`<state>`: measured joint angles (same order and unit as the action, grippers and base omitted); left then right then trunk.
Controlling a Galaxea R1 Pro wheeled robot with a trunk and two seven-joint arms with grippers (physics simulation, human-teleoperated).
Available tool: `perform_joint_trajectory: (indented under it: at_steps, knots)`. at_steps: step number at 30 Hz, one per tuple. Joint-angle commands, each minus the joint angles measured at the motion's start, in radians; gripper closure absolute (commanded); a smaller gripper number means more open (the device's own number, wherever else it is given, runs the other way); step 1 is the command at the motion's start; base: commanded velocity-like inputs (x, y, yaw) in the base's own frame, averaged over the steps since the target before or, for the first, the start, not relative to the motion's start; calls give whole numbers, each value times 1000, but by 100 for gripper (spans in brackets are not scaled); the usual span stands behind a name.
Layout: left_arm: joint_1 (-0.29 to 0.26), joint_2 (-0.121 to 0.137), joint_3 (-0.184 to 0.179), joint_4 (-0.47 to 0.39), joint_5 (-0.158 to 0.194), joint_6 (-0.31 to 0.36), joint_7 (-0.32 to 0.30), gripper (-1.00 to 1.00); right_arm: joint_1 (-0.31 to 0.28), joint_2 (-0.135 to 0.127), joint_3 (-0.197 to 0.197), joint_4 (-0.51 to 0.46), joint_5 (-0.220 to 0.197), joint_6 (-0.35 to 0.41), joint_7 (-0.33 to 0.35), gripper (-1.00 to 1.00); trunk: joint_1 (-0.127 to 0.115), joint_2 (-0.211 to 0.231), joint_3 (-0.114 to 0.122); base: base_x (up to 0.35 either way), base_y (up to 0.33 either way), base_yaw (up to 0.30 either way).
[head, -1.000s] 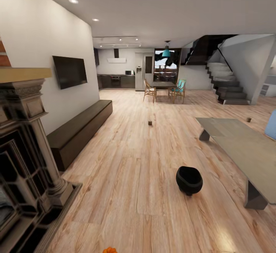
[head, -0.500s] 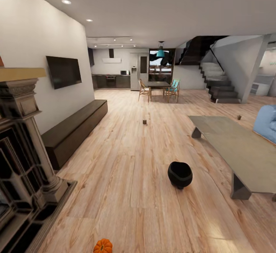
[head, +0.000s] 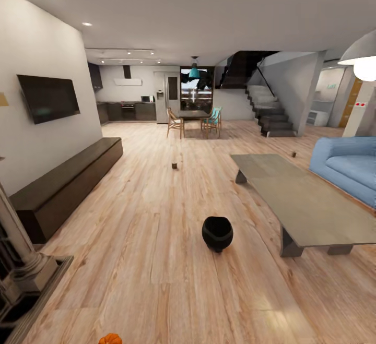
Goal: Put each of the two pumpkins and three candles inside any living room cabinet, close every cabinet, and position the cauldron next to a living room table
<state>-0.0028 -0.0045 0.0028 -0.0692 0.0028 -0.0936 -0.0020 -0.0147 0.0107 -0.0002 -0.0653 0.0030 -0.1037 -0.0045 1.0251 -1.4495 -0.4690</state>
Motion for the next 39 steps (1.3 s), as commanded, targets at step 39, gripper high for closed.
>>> perform_joint_trajectory:
  at_steps: [39]
  knots:
    - [0,0,2,0,0,-46,2,-100,-1,2,4,-2,9,-16,-5,-100,0,0,-1,191,-179,-2]
